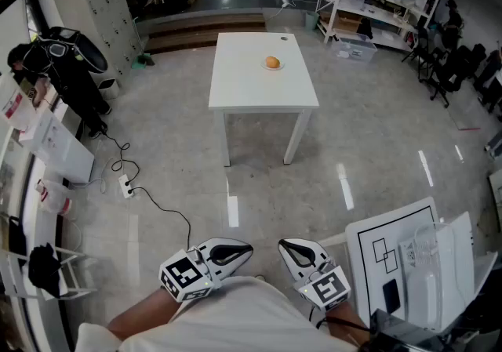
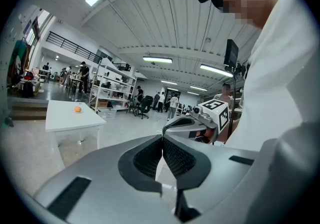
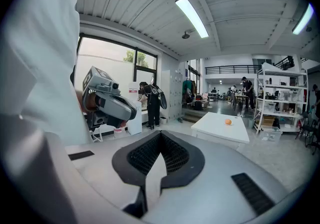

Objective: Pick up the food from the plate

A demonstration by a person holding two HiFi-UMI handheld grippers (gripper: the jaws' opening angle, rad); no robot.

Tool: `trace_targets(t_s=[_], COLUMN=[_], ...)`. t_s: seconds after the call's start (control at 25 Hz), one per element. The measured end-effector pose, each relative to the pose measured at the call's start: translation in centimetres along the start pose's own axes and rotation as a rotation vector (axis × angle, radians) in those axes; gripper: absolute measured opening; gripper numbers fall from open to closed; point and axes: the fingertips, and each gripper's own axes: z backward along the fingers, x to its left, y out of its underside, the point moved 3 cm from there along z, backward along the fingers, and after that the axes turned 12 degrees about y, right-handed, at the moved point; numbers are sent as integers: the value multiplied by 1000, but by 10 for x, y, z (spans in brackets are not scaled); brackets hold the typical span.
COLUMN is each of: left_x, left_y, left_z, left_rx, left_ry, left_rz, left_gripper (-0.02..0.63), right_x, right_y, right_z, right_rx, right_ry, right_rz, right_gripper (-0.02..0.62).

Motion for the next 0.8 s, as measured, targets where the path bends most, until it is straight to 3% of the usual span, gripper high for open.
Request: trace_targets(t_s=[0.12,0.56,0.8], left_x=[0,9,39], left_y=[0,2,-5], left_z=[-9,-39,-33], left_rx=[3,-5,-22], left_ry=[1,-31,-59], left_rz=[-6,13,36], left_gripper=[12,12,14], right_x=[-9,-36,-52], right_y=[24,54,49], right_z=[2,13,-12], right_rx=[-11,-10,16], right_ry=[-2,-38,-46], right_rz=[5,-46,-97], right_gripper=[14,14,15])
